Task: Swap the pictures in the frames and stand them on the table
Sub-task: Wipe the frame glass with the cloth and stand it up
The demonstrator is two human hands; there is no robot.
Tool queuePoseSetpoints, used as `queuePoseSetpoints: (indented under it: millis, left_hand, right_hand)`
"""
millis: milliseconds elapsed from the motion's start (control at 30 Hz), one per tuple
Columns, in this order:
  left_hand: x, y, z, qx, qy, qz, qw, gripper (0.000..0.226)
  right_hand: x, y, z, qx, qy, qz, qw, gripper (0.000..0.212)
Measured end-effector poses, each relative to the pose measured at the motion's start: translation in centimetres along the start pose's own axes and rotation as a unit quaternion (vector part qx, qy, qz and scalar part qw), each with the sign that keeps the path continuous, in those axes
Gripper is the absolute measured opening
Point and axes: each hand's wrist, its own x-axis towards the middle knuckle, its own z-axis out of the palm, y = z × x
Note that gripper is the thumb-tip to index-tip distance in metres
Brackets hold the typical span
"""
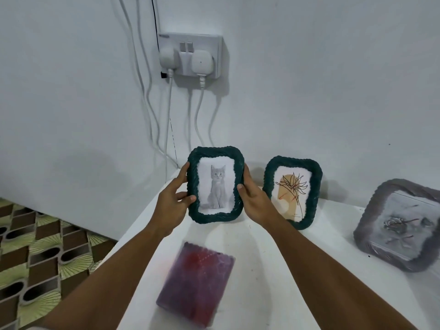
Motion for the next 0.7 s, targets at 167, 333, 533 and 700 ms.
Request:
queuePoseSetpoints:
  millis: [167, 333, 533, 700]
  left_hand:
    - [0.8, -0.8, 0.6, 0.014, 0.004, -0.001, 1.0, 0.088]
    - [1.0, -1.5, 1.0, 0.014, 0.004, -0.001, 1.0, 0.087]
    - [-0.2, -2.5, 1.3, 0.024, 0.018, 0.001, 1.0, 0.088]
    - [-0.5, -2.6, 1.4, 0.021, 0.02, 0.003, 1.0, 0.087]
  right_hand:
    - [0.8, 1.2, 0.2, -0.055, 0.015, -0.015, 0.998, 0.06]
    - [1.0, 2.0, 0.5, -0.051, 0.028, -0.01, 0.998, 0.061]
    - [0.0, 3.1, 1.4, -0.061, 0.027, -0.017, 0.998, 0.058]
    - [0.0, 3.3, 1.7, -0.069, 0.026, -0.015, 0.997, 0.058]
